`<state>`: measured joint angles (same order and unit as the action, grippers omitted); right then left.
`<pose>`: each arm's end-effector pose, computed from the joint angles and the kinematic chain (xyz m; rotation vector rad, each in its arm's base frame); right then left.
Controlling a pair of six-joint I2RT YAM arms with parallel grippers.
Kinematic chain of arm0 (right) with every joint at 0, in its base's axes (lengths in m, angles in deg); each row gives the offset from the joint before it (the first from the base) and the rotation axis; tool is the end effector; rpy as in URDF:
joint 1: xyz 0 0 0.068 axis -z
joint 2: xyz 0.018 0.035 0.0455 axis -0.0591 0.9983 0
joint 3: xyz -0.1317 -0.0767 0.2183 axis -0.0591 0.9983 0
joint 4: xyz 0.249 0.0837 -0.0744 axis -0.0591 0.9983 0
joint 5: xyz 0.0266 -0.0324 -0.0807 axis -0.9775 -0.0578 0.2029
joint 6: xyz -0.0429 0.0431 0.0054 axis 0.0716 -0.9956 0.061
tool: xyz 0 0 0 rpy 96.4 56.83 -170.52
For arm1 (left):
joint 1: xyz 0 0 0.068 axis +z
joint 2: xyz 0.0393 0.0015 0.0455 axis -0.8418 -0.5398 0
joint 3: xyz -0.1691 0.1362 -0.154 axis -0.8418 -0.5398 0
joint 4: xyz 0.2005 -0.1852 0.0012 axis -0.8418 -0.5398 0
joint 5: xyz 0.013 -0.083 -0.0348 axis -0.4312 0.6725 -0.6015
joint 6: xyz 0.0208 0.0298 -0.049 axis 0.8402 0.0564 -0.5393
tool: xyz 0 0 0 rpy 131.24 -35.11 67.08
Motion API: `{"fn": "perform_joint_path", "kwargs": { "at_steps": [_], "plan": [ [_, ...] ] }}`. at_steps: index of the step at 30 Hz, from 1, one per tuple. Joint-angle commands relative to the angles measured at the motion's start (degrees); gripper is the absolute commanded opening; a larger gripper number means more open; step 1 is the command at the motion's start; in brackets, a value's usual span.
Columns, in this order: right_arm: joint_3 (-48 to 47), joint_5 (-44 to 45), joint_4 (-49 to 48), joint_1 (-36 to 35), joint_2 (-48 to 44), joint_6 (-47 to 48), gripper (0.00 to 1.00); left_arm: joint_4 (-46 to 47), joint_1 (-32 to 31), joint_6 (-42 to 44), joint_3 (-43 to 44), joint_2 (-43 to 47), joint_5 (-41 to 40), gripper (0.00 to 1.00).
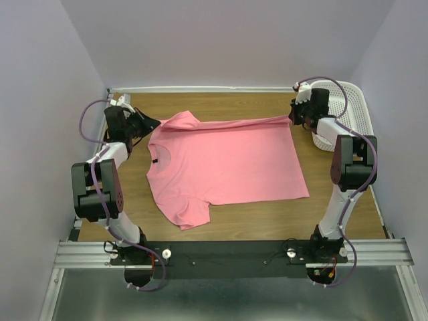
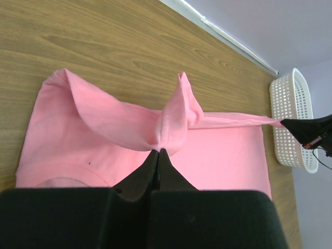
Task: Fold and stack the t-shirts
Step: Flatten the tshirt out, then fold the tshirt
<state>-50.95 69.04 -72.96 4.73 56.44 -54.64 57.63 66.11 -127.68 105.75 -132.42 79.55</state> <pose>0.4694 0.0026 0.1830 -0.4086 2.1032 0.1721 0.3853 0.0350 0.2095 -0.4485 1.9488 -0.8886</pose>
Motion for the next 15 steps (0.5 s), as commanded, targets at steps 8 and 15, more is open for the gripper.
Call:
{"fn": "perform_joint_path", "kwargs": {
  "at_steps": [8, 15],
  "plan": [
    [1.8, 0.8, 0.6, 0.7, -0.6, 2.0, 0.05, 0.7, 0.4, -0.2, -3.9, 3.8, 0.2, 0.00],
    [5.4, 0.8, 0.6, 0.7, -3.5, 4.0, 0.12, 0.9, 0.5, -0.5, -5.6, 4.1, 0.2, 0.00]
  ]
}}
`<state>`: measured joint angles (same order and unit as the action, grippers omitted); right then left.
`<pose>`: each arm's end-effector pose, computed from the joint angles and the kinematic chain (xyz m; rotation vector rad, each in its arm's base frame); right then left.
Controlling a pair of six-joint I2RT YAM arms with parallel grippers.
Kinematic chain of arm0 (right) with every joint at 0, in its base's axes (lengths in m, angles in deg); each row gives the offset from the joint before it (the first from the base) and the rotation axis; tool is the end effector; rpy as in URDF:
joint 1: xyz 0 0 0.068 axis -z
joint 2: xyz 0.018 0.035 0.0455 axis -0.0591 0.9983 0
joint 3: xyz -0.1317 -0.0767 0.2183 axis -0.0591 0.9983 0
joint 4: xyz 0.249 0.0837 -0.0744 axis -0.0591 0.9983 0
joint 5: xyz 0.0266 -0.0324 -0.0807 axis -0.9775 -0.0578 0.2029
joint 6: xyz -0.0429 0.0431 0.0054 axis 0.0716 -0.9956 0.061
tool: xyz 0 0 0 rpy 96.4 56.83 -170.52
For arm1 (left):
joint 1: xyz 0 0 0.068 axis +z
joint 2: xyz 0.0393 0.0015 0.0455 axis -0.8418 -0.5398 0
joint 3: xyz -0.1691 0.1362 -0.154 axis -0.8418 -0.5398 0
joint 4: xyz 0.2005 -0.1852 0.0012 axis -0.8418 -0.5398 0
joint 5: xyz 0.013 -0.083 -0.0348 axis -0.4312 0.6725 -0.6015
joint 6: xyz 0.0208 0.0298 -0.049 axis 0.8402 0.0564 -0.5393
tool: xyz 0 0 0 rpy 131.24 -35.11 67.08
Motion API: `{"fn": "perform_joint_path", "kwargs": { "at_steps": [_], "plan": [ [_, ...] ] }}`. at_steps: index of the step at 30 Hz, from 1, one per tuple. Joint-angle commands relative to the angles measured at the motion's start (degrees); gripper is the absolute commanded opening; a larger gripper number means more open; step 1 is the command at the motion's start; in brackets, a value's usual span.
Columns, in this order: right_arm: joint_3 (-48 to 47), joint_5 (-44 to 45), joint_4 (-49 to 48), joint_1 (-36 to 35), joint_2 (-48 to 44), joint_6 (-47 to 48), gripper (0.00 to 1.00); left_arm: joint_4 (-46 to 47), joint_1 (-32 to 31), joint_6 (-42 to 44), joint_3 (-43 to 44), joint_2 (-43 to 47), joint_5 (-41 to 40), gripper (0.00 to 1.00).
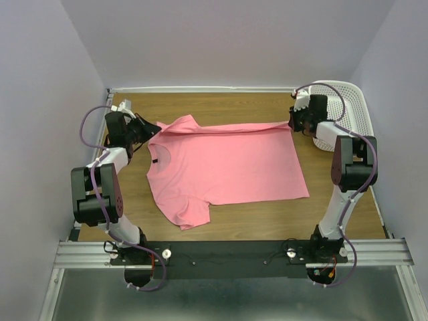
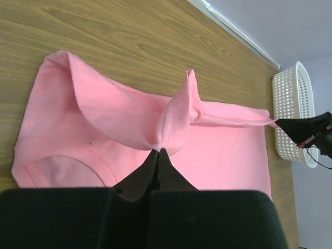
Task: Fold and stack the t-shirts
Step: Fold the tshirt
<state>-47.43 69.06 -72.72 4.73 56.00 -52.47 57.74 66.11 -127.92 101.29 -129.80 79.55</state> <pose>0.4580 0.0029 0.1653 -0.4476 2.1505 0.1657 0.3686 0.0324 0.1998 -0.4712 1.9739 -0.8938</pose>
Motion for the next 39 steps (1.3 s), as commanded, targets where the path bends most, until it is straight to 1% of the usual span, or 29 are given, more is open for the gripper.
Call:
{"fn": "perform_joint_path", "kwargs": {
  "at_steps": [1, 2, 4, 5, 7, 8, 10, 15, 25, 26, 28, 29, 31, 32, 34, 36, 38, 39],
  "plan": [
    [2.5, 0.8, 0.3, 0.7, -3.9, 2.0, 0.17, 0.8, 0.4, -0.3, -1.4, 1.6, 0.2, 0.00],
    [2.9, 1.4, 0.3, 0.7, -4.4, 2.1, 0.24, 0.7, 0.5, -0.2, -1.7, 1.7, 0.2, 0.00],
    [4.0, 1.5, 0.3, 0.7, -6.1, 2.5, 0.31, 0.5, 0.4, -0.3, -2.4, 2.0, 0.2, 0.00],
    [4.3, 1.4, 0.3, 0.7, -6.7, 2.6, 0.39, 0.4, 0.4, -0.3, -2.7, 2.1, 0.2, 0.00],
    [5.0, 0.9, 1.8, 0.7, -8.3, 2.6, 0.44, 0.3, 0.5, 0.0, -3.0, 2.5, 0.2, 0.00],
    [5.3, 0.1, 2.1, 0.7, -9.8, 2.4, 0.49, 0.3, 0.5, 0.1, -3.5, 2.7, 0.3, 0.00],
    [5.7, -1.0, 2.2, 0.7, -11.2, 2.1, 0.52, 0.3, 0.4, 0.2, -3.8, 3.2, 0.3, 0.00],
    [6.7, -6.4, 4.2, 0.7, -14.8, 0.4, 0.53, 0.3, 0.5, 0.4, -5.1, 4.1, 0.3, 0.00],
    [6.3, -11.4, 7.5, 0.6, -15.3, -0.6, 0.54, -0.4, 0.4, 1.0, -8.7, 6.1, 0.2, 0.00],
    [6.3, -12.0, 7.7, 0.6, -15.3, -0.6, 0.55, -0.6, 0.4, 1.2, -9.5, 6.2, 0.2, 0.01],
    [6.3, -12.4, 8.1, 0.6, -15.3, -0.8, 0.55, -1.2, 0.4, 1.5, -10.4, 6.4, 0.3, 0.05],
    [6.2, -12.7, 8.1, 0.6, -15.3, -0.8, 0.55, -1.5, 0.3, 1.6, -11.4, 6.4, 0.2, 0.12],
    [6.1, -13.0, 8.3, 0.6, -15.2, -0.8, 0.55, -2.2, 0.4, 1.6, -12.2, 6.6, 0.5, 0.18],
    [6.0, -13.2, 8.5, 0.6, -15.1, -0.9, 0.55, -2.5, 0.4, 1.5, -13.1, 6.7, 1.2, 0.26],
    [5.8, -13.5, 8.7, 0.6, -15.1, -0.9, 0.55, -3.1, 0.4, 1.5, -13.8, 6.9, 2.2, 0.31],
    [5.6, -13.9, 9.0, 0.5, -14.9, -0.8, 0.55, -3.3, 0.4, 1.5, -15.1, 8.1, 3.0, 0.33],
    [5.3, -14.7, 10.0, 0.2, -14.9, -0.3, 0.55, -4.1, 0.3, 2.7, -15.9, 12.4, 0.9, 0.33],
    [5.1, -15.1, 10.4, 0.1, -14.7, 0.0, 0.55, -4.7, 0.4, 4.6, -15.8, 16.2, -0.4, 0.38]
  ]
}}
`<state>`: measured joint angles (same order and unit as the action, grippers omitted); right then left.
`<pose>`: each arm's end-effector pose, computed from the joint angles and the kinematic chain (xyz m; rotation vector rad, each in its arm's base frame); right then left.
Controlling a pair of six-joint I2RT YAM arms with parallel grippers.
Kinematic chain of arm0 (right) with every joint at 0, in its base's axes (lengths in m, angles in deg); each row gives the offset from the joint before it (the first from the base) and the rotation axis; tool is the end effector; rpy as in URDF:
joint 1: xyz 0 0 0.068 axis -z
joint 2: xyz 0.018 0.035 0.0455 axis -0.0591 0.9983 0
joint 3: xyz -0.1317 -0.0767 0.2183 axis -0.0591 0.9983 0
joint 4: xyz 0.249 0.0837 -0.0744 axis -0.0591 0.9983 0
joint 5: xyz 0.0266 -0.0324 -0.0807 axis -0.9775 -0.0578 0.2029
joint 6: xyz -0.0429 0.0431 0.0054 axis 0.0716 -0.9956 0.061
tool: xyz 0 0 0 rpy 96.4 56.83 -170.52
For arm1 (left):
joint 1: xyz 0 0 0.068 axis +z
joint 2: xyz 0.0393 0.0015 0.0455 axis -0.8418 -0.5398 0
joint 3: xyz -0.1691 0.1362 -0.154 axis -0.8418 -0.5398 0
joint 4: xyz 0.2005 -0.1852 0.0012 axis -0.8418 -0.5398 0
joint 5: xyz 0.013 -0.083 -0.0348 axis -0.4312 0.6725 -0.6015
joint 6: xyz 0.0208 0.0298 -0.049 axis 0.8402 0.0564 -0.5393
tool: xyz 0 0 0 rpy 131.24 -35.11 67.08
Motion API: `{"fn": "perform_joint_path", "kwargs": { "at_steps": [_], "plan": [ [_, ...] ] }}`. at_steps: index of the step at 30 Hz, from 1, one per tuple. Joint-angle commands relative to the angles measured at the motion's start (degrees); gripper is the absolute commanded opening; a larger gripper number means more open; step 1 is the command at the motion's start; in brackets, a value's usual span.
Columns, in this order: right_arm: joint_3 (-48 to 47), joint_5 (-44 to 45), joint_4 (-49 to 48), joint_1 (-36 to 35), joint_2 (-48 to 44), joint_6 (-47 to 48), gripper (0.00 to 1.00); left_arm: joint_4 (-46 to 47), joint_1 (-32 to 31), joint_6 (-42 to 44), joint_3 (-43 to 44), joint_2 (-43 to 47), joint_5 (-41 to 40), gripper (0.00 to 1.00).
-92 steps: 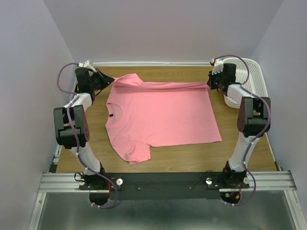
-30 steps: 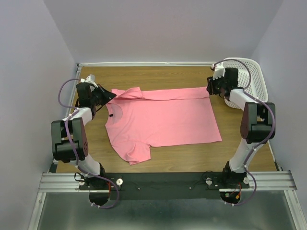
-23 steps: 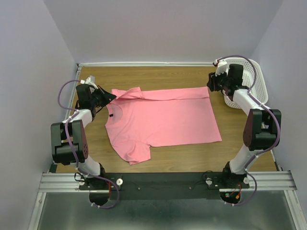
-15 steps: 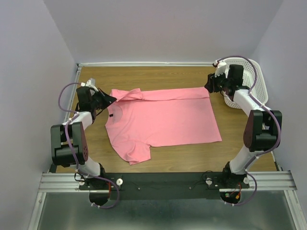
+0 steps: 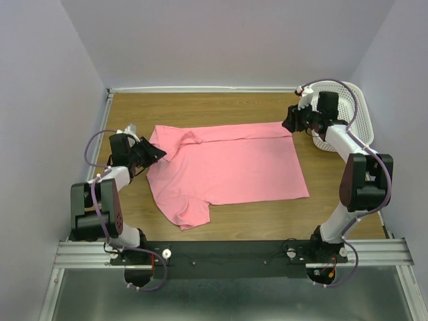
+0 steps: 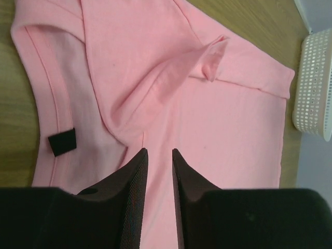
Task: Fold and stack the t-shirts
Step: Fold the tshirt
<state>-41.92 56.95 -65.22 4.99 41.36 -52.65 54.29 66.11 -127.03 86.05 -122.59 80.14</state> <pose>0.4090 0.0110 0.2285 -0.5472 2.0592 0.3835 0.3060 0.0224 0.1487 -0.5732 2.1442 -0.9104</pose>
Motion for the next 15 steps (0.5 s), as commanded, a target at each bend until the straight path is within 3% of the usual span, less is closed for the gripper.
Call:
{"fn": "perform_joint_path", "kwargs": {
  "at_steps": [1, 4, 5, 8, 11, 15],
  "plan": [
    [-0.6, -3.8, 3.5, -0.5, 0.1, 0.8, 0.56, -1.9, 0.4, 4.7, -0.4, 10.8, -2.4, 0.41],
    [-1.6, -9.2, 7.0, -1.4, 0.9, 3.2, 0.57, -3.1, -0.1, 7.7, 1.6, 14.2, -4.7, 0.48],
    [-1.9, -11.8, 8.9, -2.4, 0.9, 4.8, 0.58, -4.0, -0.7, 9.7, 3.9, 13.8, -4.2, 0.58],
    [-2.6, -13.1, 10.6, -4.9, 1.3, 5.8, 0.58, -9.4, -6.6, 15.7, 10.9, 7.4, -5.0, 0.60],
    [-3.0, -13.0, 11.8, -7.8, 0.5, 5.5, 0.58, -20.2, -14.0, 25.2, 24.2, -1.6, -13.5, 0.60],
    [-2.4, -13.1, 12.3, -8.3, -1.7, 3.8, 0.58, -25.0, -18.1, 28.5, 32.2, -10.3, -21.4, 0.60]
  ]
}}
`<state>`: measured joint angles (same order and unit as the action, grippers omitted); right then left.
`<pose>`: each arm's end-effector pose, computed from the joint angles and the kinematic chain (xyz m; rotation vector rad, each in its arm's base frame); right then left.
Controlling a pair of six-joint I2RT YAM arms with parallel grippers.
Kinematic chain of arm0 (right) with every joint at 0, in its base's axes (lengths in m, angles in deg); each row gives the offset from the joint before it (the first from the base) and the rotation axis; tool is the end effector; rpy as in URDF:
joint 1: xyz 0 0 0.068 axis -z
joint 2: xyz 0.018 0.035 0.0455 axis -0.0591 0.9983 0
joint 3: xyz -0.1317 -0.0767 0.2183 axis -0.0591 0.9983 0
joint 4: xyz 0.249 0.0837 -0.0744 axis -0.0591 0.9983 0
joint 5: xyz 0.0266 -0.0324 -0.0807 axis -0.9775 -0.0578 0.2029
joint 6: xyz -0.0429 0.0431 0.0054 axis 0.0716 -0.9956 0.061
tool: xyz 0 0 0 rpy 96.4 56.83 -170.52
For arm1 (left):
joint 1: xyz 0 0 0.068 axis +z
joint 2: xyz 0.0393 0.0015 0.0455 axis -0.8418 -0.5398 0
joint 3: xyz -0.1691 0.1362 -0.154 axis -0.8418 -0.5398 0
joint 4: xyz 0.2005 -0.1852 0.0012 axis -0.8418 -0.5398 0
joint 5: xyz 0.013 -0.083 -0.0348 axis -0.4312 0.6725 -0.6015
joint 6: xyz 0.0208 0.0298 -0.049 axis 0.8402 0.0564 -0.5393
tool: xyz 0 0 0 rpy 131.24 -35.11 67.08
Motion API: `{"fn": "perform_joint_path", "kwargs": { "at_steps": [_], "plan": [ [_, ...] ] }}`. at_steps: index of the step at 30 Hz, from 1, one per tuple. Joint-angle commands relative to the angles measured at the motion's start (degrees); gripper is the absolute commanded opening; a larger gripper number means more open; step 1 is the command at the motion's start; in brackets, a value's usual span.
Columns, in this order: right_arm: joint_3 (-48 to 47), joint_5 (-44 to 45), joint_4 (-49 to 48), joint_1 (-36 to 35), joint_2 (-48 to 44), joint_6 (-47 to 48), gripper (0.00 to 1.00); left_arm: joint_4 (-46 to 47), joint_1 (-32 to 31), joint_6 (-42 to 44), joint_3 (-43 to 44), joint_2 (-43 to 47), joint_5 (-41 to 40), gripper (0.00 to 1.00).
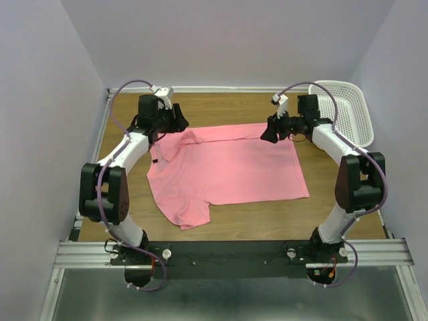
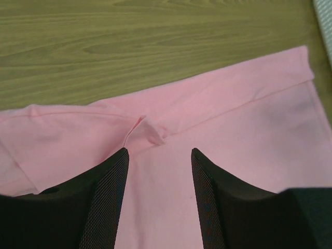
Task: Fold and stack the t-shirts
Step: Fold the tshirt
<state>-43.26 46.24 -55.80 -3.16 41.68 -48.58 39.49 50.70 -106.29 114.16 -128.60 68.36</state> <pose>0.3910 0.0745 0.2235 -0.8338 2.0532 0.6865 0.3827 -0.0608 0.2511 0.0292 2.0846 -0.6339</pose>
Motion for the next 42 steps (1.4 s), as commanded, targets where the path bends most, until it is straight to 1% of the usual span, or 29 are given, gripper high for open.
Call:
{"fn": "perform_joint_path", "kwargs": {
  "at_steps": [1, 2, 6, 8, 9, 15, 18, 20, 21, 22, 23, 24, 25, 26, 28, 29, 34, 37, 38, 40, 42],
  "plan": [
    [-0.7, -2.2, 3.1, -0.1, -2.6, -0.5, 0.58, -10.8, -3.0, 8.8, 5.1, -6.7, -10.9, 0.60],
    [-0.3, -1.9, 3.2, -0.1, -3.0, -0.5, 0.58, -11.5, -3.5, 9.2, 7.0, -7.8, -13.8, 0.60],
    [2.4, -2.3, 3.2, -0.1, -4.2, -0.3, 0.58, -15.0, -5.2, 11.1, 10.4, -12.1, -19.8, 0.60],
    [2.7, -2.5, 3.2, -0.1, -3.8, -0.3, 0.58, -15.9, -5.8, 11.5, 11.2, -13.0, -20.4, 0.60],
    [2.7, -2.6, 3.3, -0.1, -3.6, -0.5, 0.58, -16.6, -6.1, 11.6, 11.8, -13.5, -22.3, 0.60],
    [2.5, -2.9, 3.3, -0.1, -2.9, -0.8, 0.58, -18.9, -7.6, 11.9, 13.3, -17.5, -22.1, 0.55],
    [2.6, -2.6, 3.3, -0.1, -3.1, -0.8, 0.58, -19.2, -8.2, 12.0, 13.3, -18.1, -21.5, 0.53],
    [2.6, -2.5, 3.3, -0.1, -2.9, -0.7, 0.58, -19.4, -8.4, 12.0, 13.3, -18.5, -21.3, 0.49],
    [2.5, -2.5, 3.3, -0.1, -2.8, -0.9, 0.58, -19.5, -8.4, 11.9, 13.4, -18.7, -21.4, 0.47],
    [2.5, -2.6, 3.3, 0.0, -2.8, -0.9, 0.58, -19.6, -8.5, 11.8, 13.4, -19.1, -21.6, 0.35],
    [2.5, -2.5, 3.3, -0.1, -2.7, -0.9, 0.58, -19.7, -8.5, 11.8, 13.5, -19.2, -21.6, 0.28],
    [2.5, -2.6, 3.3, 0.0, -2.8, -1.0, 0.58, -19.8, -8.5, 11.8, 13.5, -19.2, -21.6, 0.18],
    [2.6, -2.6, 3.4, -0.1, -2.8, -1.0, 0.58, -19.6, -8.5, 11.7, 13.4, -18.9, -21.7, 0.06],
    [2.7, -2.5, 3.4, -0.1, -2.9, -0.9, 0.58, -19.7, -8.7, 11.7, 13.4, -18.5, -21.4, 0.00],
    [2.7, -2.5, 3.4, -0.1, -3.2, -0.9, 0.58, -19.6, -9.0, 12.0, 12.9, -17.6, -21.2, 0.00],
    [2.7, -2.5, 3.4, -0.1, -3.3, -0.8, 0.58, -19.6, -9.5, 12.2, 12.7, -16.3, -19.0, 0.00],
    [2.7, -2.5, 3.4, -0.1, -3.3, -0.7, 0.58, -20.0, -10.8, 13.1, 9.0, -12.2, -14.9, 0.00],
    [2.7, -2.5, 3.5, -0.1, -3.0, -0.8, 0.58, -20.9, -11.6, 13.5, 6.2, -11.3, -12.0, 0.24],
    [2.7, -2.4, 3.5, 0.0, -2.9, -0.7, 0.58, -21.2, -11.9, 13.7, 5.7, -10.9, -11.2, 0.30],
    [2.6, -2.2, 3.5, -0.1, -2.8, -0.6, 0.58, -22.5, -12.9, 13.2, 4.5, -10.5, -11.1, 0.31],
    [2.5, -2.1, 3.6, -0.1, -2.5, -0.7, 0.58, -22.3, -13.2, 11.3, 2.7, -8.4, -13.6, 0.34]
  ]
}}
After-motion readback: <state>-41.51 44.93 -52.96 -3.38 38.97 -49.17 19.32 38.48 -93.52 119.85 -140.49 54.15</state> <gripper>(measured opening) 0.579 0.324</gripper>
